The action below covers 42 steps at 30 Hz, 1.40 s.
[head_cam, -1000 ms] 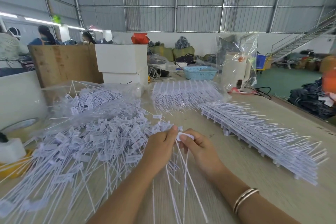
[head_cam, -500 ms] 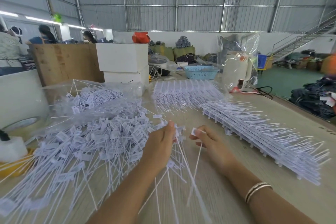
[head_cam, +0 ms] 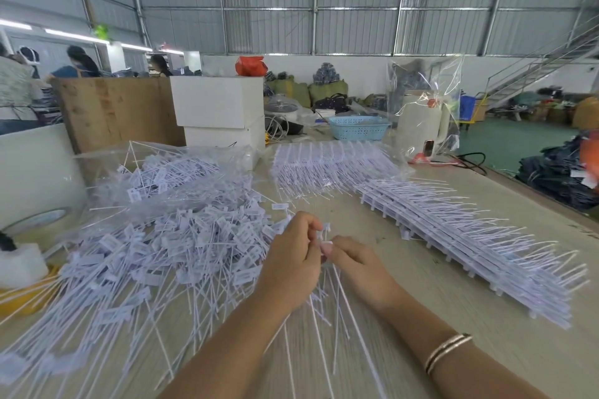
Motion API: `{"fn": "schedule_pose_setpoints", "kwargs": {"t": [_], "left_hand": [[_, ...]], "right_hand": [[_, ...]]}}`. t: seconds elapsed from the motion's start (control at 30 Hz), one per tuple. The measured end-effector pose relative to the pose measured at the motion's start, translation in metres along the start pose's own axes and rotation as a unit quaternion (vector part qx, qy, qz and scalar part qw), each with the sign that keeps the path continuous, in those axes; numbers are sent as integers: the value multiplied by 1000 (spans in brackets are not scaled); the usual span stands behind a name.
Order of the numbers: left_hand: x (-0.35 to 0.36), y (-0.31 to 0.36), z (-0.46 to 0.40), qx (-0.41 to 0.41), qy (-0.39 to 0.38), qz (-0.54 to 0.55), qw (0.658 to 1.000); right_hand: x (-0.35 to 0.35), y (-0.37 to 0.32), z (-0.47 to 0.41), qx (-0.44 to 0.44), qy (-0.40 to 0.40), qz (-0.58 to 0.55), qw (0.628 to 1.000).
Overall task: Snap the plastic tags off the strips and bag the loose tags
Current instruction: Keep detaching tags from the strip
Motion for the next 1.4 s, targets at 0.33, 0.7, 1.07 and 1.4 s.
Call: {"fn": "schedule_pose_setpoints", "kwargs": {"t": [0.33,0.7,1.07,1.4], "left_hand": [[-9,5,-4,37,-21,-180,983],[-6,3,-5,-51,-29,24,998],[-16,-11,-13,-153,98,116,977],[-3,22,4,61,54,-86,993]], "right_hand": [[-3,0,1,7,11,-140,990],[-3,-1,2,-15,2,-90,996],[-19,13,-8,35,129,-130,982],[-4,10,-7,28,89,197,976]]}}
Point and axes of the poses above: each hand's wrist, its own z-axis away from the middle knuckle, its own x-axis out of the palm, y = z × x, the point moved 2 cm from there along -z, towards the middle knuckle, and after that the axes turned 14 degrees about y, right-handed, at the moved point
